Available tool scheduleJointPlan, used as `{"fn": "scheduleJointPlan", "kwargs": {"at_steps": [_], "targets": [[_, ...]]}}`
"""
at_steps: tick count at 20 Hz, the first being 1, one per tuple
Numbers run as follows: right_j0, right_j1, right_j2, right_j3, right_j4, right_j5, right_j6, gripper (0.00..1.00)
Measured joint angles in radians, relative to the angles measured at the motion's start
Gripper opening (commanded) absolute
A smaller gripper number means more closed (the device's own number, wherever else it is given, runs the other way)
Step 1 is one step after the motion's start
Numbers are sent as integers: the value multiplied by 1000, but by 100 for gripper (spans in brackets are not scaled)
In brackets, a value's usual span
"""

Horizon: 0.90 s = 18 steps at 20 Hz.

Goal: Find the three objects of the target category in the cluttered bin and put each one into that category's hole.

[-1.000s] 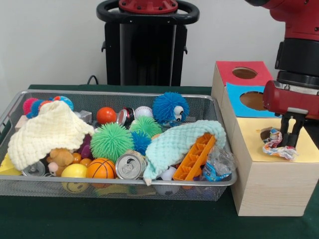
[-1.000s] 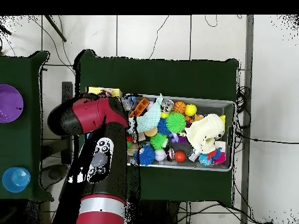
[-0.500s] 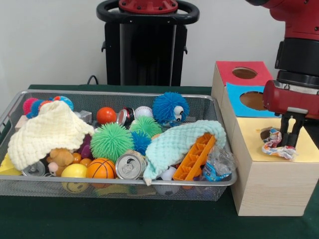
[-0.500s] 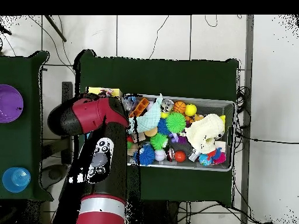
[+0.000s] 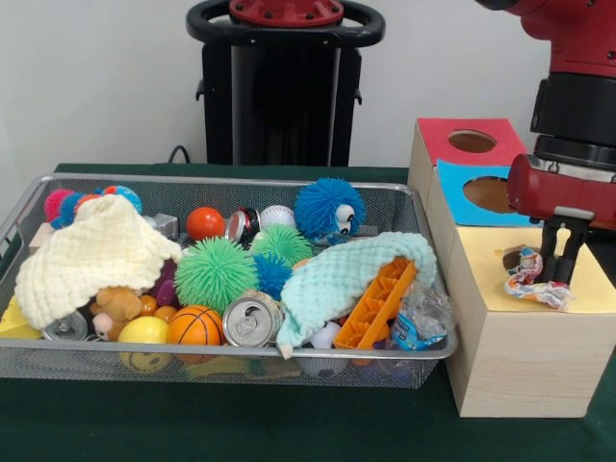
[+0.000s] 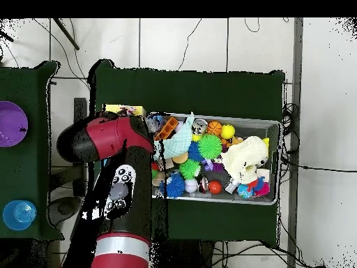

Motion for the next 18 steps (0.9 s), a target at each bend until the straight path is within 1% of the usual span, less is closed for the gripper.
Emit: {"fn": "scheduleJointPlan", "kwargs": {"at_steps": [5,13,18], "targets": [[-14,-7,15,8,0,0,0,0],[-134,-55,151,68,0,0,0,0],[-142,-58,165,72,0,0,0,0]]}}
